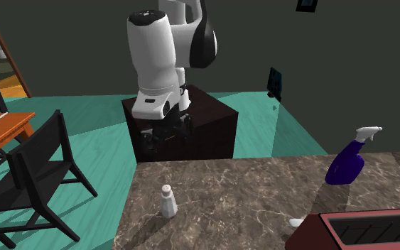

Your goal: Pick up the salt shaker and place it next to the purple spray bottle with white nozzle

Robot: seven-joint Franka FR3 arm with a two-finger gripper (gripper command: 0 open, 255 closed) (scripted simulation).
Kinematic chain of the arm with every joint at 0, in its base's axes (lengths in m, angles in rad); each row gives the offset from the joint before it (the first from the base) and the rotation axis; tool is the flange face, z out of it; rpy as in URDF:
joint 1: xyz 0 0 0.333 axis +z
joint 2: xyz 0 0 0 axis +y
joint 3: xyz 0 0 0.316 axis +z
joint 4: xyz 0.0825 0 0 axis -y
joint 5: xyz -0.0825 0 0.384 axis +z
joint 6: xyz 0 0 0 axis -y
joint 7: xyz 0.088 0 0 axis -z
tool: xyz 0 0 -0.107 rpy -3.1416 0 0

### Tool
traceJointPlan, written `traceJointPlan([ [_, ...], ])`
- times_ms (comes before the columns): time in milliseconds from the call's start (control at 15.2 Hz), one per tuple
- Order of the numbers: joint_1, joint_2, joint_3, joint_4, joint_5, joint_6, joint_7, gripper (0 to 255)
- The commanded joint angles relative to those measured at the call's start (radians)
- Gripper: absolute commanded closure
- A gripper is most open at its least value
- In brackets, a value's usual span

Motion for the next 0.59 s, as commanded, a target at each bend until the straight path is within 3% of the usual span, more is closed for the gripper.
traceJointPlan([
  [0,-0.032,0.089,0.008,0.061,0.049,0.006,-0.045,0],
  [264,-0.095,0.250,0.036,0.192,0.117,-0.001,-0.099,0],
  [528,-0.108,0.296,0.050,0.205,0.136,0.026,-0.112,0],
])
